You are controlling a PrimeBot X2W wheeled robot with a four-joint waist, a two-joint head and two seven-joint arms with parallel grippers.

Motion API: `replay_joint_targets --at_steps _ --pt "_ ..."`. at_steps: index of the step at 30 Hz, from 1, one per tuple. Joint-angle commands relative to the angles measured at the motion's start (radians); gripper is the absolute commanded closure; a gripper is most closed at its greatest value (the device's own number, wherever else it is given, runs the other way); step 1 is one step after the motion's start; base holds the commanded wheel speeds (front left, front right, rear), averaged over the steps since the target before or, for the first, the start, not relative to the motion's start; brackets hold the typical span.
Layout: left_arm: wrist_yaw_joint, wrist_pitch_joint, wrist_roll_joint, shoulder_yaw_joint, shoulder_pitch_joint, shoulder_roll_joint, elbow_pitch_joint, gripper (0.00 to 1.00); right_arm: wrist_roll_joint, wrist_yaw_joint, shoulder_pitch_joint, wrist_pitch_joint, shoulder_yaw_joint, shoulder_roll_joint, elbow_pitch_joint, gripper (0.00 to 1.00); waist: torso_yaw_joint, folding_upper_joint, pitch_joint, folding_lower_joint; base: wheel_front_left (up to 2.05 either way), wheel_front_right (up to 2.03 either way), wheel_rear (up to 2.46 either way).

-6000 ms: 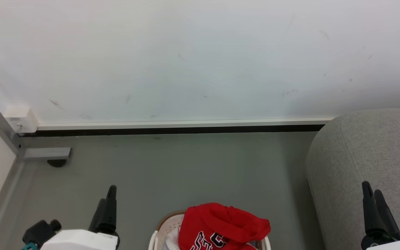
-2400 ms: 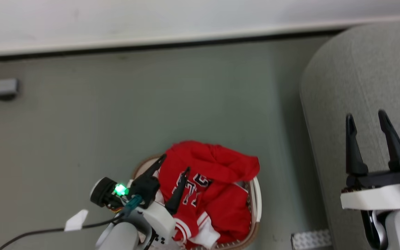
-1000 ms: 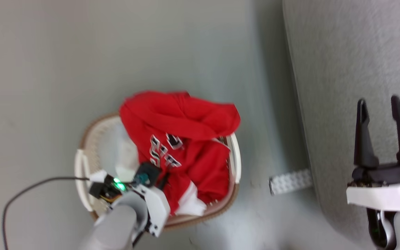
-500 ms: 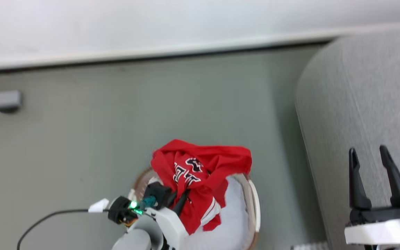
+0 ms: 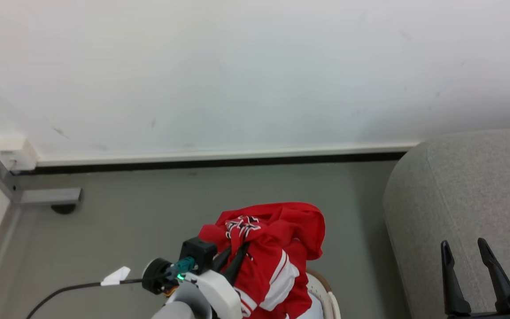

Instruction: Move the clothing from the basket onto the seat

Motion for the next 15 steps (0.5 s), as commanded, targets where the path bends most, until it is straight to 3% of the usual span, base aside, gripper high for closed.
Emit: replay_joint_targets --at_steps 1,15 --pt "0.004 0.007 -0.014 0.008 0.010 0.012 -0.028 1.00 -0.009 -0.002 0.016 -0.003 -0.004 -0.002 -0.003 0.00 0.007 0.0000 -0.044 0.0004 0.00 0.00 0.00" --pt "0.072 0.118 -0.045 0.055 0.065 0.107 -0.298 1.00 -0.007 -0.002 0.066 -0.003 0.006 -0.002 -0.007 0.00 -0.017 0.0000 -0.126 0.0004 0.00 0.00 0.00"
